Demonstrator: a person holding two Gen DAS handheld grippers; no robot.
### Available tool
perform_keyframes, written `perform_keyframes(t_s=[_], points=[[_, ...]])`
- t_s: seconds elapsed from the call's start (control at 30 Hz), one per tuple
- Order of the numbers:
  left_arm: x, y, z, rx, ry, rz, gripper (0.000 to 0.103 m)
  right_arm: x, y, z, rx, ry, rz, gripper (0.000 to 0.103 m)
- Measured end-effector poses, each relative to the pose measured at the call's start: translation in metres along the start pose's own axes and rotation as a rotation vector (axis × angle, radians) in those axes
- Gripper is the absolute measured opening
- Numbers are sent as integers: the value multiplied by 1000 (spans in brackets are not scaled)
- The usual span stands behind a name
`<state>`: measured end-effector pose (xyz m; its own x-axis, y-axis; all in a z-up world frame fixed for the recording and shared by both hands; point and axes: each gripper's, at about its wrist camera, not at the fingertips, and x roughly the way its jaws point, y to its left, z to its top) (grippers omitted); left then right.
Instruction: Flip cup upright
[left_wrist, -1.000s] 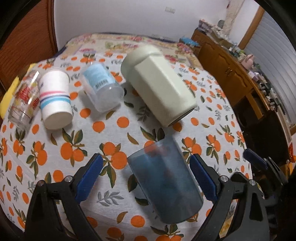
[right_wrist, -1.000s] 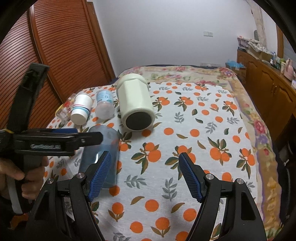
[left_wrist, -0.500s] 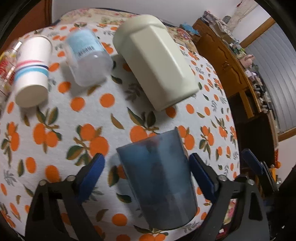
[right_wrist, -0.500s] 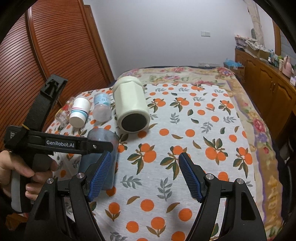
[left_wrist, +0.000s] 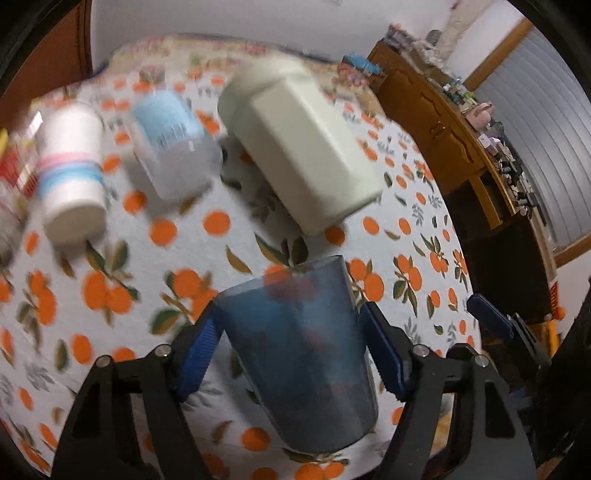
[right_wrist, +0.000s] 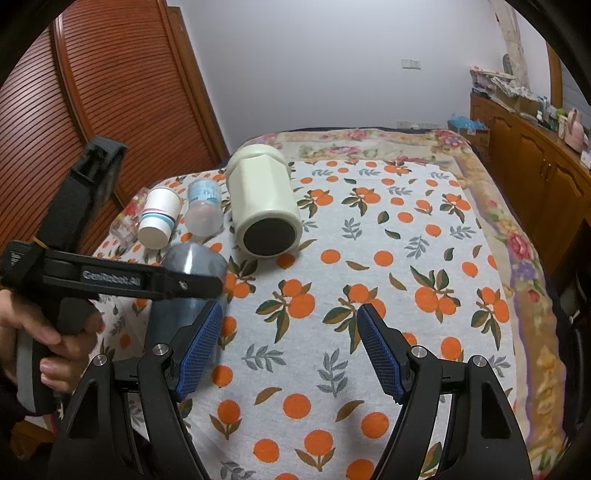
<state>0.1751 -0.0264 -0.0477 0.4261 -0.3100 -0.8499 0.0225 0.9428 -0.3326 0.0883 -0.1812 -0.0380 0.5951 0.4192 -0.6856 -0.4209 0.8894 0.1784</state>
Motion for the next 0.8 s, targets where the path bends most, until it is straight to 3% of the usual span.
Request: perform_keyframes(t_s=[0.37, 0.8], points=[[-32, -18, -10, 233, -210, 180, 71, 7, 5, -3, 7, 11, 12, 77], [-22, -38, -13, 310, -222, 190, 69, 4, -6, -5, 32, 3, -3, 77]])
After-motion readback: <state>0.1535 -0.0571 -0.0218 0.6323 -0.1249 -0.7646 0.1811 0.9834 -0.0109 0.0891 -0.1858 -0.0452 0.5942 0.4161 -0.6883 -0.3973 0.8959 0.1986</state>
